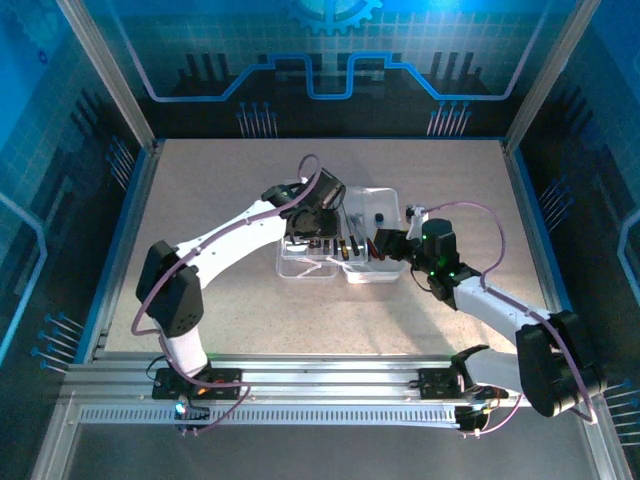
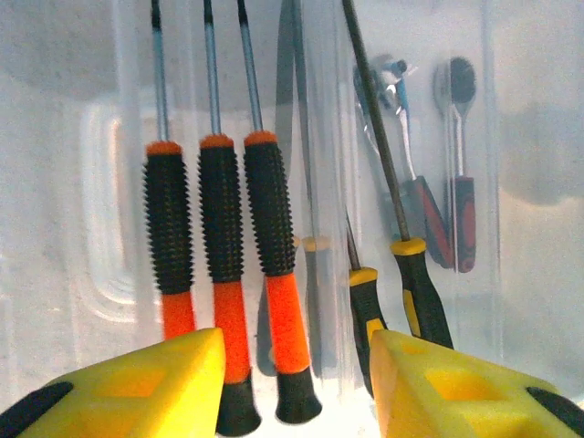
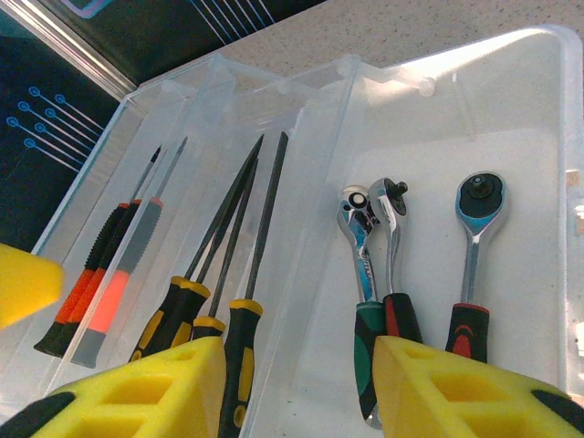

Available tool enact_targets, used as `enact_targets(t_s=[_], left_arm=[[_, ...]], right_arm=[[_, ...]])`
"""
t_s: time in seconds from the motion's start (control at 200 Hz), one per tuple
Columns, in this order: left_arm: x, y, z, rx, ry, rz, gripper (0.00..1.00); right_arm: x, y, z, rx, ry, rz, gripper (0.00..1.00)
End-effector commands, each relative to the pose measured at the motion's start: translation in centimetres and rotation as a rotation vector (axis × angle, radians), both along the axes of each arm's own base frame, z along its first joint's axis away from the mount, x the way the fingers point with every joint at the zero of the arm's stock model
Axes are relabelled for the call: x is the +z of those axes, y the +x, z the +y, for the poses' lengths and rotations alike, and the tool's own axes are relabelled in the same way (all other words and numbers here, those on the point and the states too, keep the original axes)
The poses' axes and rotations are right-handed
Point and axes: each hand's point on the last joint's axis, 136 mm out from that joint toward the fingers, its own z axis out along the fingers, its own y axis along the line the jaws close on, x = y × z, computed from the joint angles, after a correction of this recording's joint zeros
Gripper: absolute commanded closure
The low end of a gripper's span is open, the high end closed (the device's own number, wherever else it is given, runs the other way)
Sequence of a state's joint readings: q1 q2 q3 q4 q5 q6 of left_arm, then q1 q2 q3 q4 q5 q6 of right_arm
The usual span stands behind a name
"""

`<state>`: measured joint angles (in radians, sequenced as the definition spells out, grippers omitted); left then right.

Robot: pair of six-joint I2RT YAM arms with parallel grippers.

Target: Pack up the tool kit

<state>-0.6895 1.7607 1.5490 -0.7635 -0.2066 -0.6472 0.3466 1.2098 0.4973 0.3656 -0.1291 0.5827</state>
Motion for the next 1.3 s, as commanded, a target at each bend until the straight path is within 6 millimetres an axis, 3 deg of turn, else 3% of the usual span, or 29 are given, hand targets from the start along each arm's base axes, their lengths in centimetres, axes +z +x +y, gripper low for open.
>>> enact_targets(t_s=[0.0,0.145,0.29,0.355,0.555,0.68,0.77,0.91,1.021,1.296], left_arm=[[5.3,0.2,3.4,0.027,-0.002,-0.122,0.52],[6.2,-0.1,9.4,0.148,-0.059,-0.178,0.56],[3.9,-1.7,15.6,0.307,-0.148,-0.17,0.63],[2.1,-2.6,16.6,0.331,-0.209,-0.147,0.64],[-4.1,-4.3,14.2,0.226,-0.301,0.024,0.67],[-5.7,-4.1,12.5,0.172,-0.374,0.058,0.68],[-6.1,-3.7,11.7,0.151,-0.409,0.061,0.65],[-7.3,-3.1,10.8,0.123,-0.419,0.089,0.65],[-8.8,-2.9,10.7,0.119,-0.399,0.116,0.67],[-11.3,-3.1,11.2,0.112,-0.294,0.171,0.84]], right_arm=[[0.7,0.3,-0.5,-0.024,-0.02,-0.024,0.53],[0.3,0.4,-0.9,-0.04,-0.034,-0.01,0.53],[0.0,0.7,-2.0,-0.067,-0.047,0.003,0.55],[-0.2,1.1,-3.0,-0.09,-0.072,0.005,0.55],[-3.3,2.7,-7.9,-0.206,-0.013,0.169,0.64],[-3.9,2.8,-9.5,-0.235,0.023,0.229,0.74],[-5.0,2.5,-10.0,-0.254,0.018,0.265,0.76],[-7.4,1.7,-9.6,-0.246,0.031,0.328,0.76],[-8.4,1.4,-8.2,-0.2,0.042,0.344,0.77],[-9.8,1.0,-4.6,-0.101,0.057,0.359,0.77]])
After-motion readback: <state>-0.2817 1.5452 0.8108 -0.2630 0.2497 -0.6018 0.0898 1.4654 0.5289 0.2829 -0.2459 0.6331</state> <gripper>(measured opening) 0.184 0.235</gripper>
